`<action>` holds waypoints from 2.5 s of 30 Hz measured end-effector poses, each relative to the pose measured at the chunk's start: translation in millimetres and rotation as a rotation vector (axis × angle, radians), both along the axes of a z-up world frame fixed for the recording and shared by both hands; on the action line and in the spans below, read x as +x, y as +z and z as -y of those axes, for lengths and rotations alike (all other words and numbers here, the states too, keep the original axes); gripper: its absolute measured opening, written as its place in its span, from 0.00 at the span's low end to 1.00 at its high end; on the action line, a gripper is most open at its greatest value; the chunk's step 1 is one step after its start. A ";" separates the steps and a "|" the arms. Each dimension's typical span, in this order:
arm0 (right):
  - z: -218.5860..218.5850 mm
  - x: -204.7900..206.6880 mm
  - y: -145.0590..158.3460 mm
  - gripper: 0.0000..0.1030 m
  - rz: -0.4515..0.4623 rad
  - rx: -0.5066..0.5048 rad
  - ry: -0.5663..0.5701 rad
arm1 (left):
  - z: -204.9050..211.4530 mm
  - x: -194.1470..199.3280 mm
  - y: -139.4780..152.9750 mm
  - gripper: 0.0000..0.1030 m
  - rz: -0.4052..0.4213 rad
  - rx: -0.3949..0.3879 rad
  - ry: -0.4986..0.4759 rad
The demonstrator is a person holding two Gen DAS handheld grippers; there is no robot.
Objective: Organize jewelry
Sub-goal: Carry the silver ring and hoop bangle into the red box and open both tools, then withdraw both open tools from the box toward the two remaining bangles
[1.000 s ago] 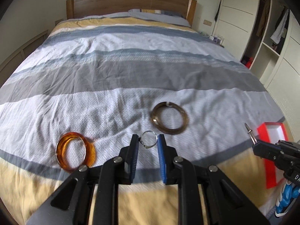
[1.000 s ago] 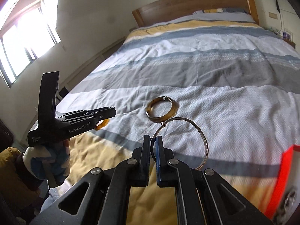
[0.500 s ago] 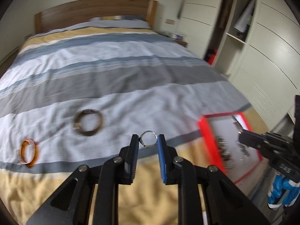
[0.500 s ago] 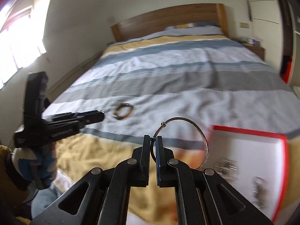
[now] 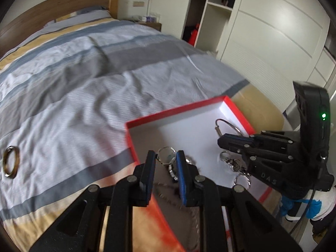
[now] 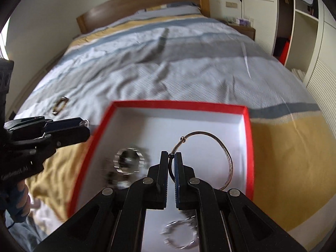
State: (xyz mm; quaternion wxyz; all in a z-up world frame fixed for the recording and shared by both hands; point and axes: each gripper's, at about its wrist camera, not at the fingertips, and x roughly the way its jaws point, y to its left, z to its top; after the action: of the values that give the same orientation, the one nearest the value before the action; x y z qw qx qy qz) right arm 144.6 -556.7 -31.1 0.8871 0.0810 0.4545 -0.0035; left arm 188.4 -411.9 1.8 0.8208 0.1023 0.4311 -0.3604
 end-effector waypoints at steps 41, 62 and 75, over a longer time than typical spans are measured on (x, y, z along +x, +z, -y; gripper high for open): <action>-30.5 -100.3 99.3 0.38 0.122 -0.067 -0.005 | -94.1 -48.0 85.4 0.46 0.051 0.033 0.170; -185.0 -114.7 155.8 0.47 0.189 -0.052 0.102 | -357.8 -129.6 90.3 0.47 0.137 0.044 0.494; -268.7 -13.6 106.3 0.47 0.092 -0.048 0.270 | -468.3 -72.2 25.7 0.47 0.043 -0.003 0.707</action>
State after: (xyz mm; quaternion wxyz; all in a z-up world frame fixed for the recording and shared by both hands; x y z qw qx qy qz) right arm 131.0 -288.0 75.2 0.9010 -0.0021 0.4200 0.1085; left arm 116.3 56.4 27.5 0.9040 -0.0469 0.4218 -0.0523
